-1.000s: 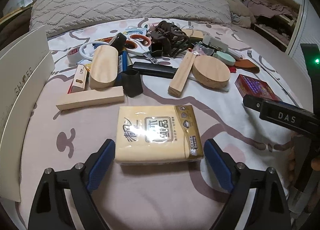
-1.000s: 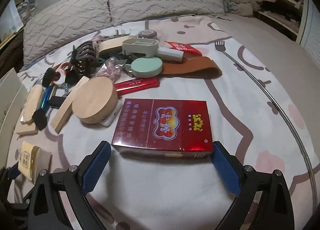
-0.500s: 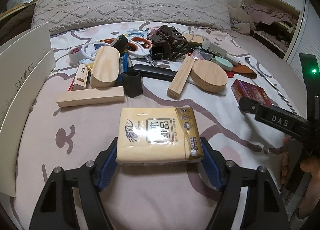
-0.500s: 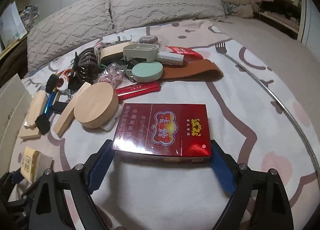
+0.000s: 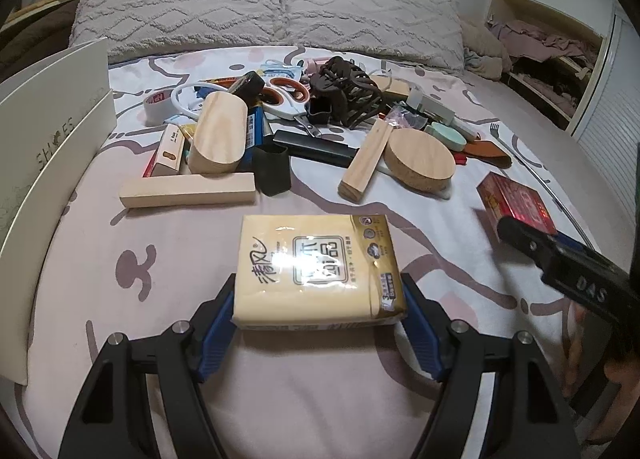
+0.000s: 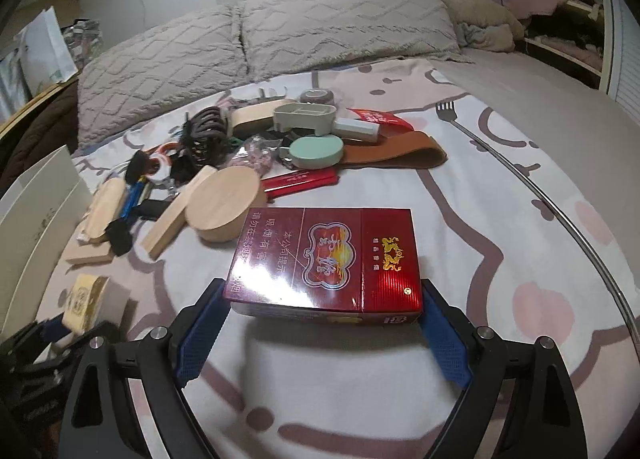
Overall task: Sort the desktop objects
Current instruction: 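Lift the tissue pack and red box and carry both over the white shoebox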
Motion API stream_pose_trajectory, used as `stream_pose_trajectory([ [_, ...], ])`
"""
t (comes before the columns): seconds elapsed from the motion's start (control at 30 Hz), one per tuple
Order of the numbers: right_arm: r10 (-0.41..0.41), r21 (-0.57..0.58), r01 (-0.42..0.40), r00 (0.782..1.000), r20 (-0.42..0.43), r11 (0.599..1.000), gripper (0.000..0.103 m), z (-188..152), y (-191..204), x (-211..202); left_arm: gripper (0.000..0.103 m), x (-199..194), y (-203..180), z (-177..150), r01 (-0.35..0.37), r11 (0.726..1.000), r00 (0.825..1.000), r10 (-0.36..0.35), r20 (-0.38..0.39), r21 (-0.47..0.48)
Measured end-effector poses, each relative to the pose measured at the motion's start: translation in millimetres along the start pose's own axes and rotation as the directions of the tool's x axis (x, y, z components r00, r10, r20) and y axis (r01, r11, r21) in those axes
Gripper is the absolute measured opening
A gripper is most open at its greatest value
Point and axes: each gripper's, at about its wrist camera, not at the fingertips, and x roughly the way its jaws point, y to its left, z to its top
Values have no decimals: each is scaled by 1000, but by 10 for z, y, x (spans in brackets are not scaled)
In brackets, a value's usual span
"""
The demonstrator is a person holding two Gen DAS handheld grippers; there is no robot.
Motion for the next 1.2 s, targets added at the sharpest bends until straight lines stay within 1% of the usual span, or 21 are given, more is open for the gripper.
stream_pose_trajectory([
  [0.3, 15, -25, -15, 1000, 20, 1000, 91, -6, 64, -139, 75, -120, -21, 78, 11, 1000, 1000, -11, 26, 1],
  [0.43, 44, -33, -42, 998, 42, 999, 91, 38, 113, -214, 75, -195, -45, 168, 3, 1000, 999, -4, 46, 13],
  [0.53, 58, -40, -55, 996, 62, 998, 91, 105, 162, -283, 75, -257, -74, 300, -6, 1000, 998, 4, 64, 27],
  [0.7, 76, -29, -74, 993, 88, 997, 91, 257, 197, -357, 75, -384, -79, 550, -26, 999, 993, 21, 117, 47],
  [0.9, 79, -24, -76, 990, 121, 997, 91, 465, 220, -398, 75, -479, -50, 814, -19, 999, 985, 12, 171, 45],
  [1.03, 86, -32, -82, 986, 142, 996, 91, 625, 275, -426, 75, -534, 36, 1015, -28, 999, 978, 18, 206, 42],
  [1.2, 116, -48, -109, 979, 169, 993, 91, 832, 407, -468, 75, -650, 186, 1225, -35, 999, 967, 28, 252, 20],
])
